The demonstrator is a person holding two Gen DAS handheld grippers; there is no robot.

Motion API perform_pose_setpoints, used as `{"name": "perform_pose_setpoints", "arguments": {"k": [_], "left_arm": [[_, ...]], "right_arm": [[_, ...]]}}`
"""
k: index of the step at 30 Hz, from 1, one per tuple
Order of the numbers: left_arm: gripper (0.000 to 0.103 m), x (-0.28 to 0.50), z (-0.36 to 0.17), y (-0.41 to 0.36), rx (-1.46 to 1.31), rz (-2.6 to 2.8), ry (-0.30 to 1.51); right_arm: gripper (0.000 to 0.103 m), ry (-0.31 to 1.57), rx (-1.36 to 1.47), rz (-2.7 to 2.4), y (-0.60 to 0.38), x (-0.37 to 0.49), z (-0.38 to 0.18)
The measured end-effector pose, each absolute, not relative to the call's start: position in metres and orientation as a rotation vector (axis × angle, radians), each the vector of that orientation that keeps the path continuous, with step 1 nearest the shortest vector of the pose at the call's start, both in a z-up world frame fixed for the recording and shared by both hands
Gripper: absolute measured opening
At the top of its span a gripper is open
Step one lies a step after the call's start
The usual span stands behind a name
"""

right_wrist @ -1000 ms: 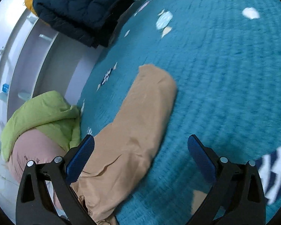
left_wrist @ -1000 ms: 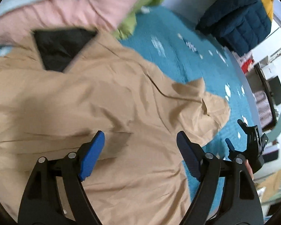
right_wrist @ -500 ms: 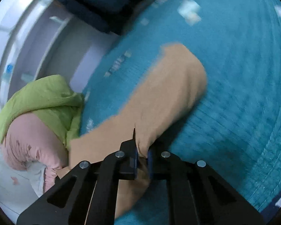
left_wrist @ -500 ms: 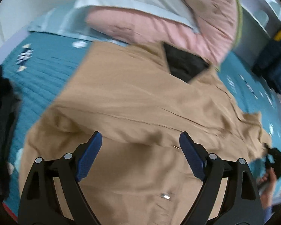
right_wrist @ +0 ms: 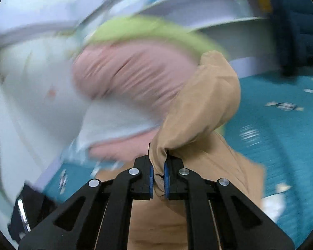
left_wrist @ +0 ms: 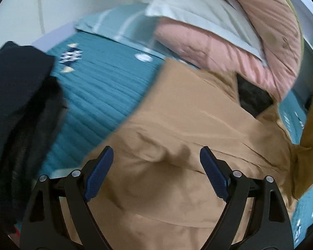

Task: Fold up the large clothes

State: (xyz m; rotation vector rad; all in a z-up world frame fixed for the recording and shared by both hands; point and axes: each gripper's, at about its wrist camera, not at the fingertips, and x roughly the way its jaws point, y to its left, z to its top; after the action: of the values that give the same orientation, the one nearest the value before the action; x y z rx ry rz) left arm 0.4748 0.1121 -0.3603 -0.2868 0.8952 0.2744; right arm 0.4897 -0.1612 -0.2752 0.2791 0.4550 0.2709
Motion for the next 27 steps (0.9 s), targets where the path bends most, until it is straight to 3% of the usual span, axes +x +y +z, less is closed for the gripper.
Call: {"name": "perform_pose_setpoints", "arguments": {"k": [7, 10, 13, 14, 22, 27], "left_arm": [[0.085, 0.461, -0.349, 0.15, -0.265, 0.366, 0.855], [0.085, 0.458, -0.351, 0.159, -0.29, 0.357, 0.866], [0.086, 0.458, -0.352, 0.162, -0.298, 0.348, 0.867], [0.086, 0.459, -0.351, 0.163, -0.305, 0.346, 0.865], [0.086, 0.481, -0.347, 0.16, -0.417, 0.237, 0.899], [0.088, 0.524, -0.345, 0.15, -0.412, 0.132, 0.998]], "right_arm": [[0.011, 0.748, 0.029, 0.389, -0.014, 0.523, -0.364], [0.025, 0.858, -0.058, 0.383, 0.007, 0.523, -0.39], [0.058, 0.891, -0.028, 0.393, 0.007, 0.525, -0.391], [0.063, 0.885, -0.023, 0.398, 0.005, 0.524, -0.386], [0.07, 0.698, 0.134, 0.353, -0.066, 0.496, -0.319], [0.07, 0.684, 0.263, 0.152, -0.152, 0.513, -0.308]]}}
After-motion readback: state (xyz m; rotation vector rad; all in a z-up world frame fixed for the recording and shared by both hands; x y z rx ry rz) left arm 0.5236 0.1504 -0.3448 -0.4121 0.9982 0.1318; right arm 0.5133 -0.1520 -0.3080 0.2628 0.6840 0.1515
